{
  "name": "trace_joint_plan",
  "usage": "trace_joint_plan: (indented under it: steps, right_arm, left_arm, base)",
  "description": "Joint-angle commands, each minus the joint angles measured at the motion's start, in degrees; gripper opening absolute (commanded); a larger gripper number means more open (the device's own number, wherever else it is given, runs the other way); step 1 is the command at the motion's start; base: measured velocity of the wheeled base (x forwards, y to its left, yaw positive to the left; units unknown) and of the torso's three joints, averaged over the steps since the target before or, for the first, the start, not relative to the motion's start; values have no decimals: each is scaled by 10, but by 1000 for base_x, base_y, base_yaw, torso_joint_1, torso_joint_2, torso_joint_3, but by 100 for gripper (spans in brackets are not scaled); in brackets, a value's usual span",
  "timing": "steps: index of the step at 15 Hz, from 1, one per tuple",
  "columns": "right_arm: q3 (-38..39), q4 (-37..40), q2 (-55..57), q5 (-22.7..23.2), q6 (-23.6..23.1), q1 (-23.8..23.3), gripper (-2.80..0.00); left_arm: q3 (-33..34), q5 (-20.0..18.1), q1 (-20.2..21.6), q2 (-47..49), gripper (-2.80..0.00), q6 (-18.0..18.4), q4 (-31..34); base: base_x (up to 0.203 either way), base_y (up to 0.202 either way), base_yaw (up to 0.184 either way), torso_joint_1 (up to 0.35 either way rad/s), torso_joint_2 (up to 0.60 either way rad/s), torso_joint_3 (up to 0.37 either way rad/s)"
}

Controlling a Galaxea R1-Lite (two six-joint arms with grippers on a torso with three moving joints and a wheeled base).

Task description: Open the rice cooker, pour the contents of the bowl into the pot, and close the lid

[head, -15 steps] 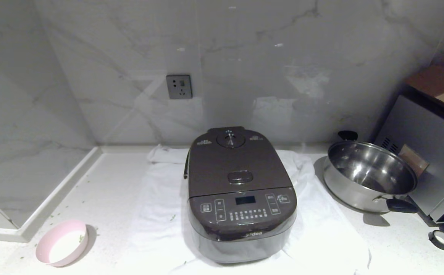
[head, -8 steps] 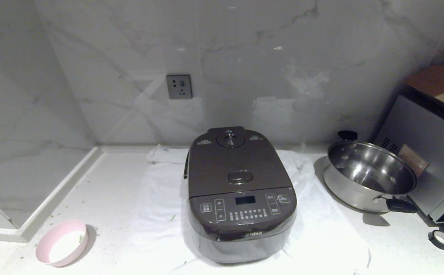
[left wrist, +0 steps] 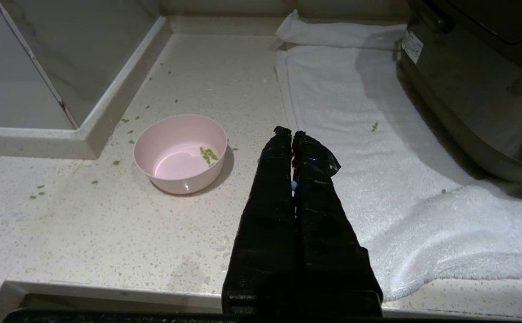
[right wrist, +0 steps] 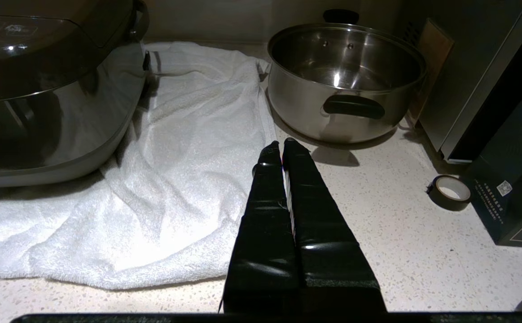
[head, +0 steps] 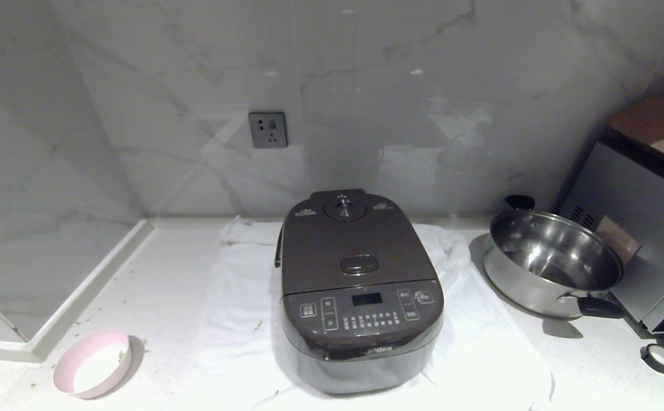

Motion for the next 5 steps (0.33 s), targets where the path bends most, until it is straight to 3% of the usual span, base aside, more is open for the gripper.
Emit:
trace_joint_plan:
  steps: [1, 5]
  right_arm:
    - [1, -1, 0, 0, 0, 0, -280]
    - [1, -1, 0, 0, 5, 0, -280]
  left_arm:
    - [0, 0, 0, -1, -280, 0, 0]
    - [0, 0, 0, 0, -280, 0, 0]
  base:
    - [0, 0, 0, 0, 0, 0]
    - [0, 0, 0, 0, 0, 0]
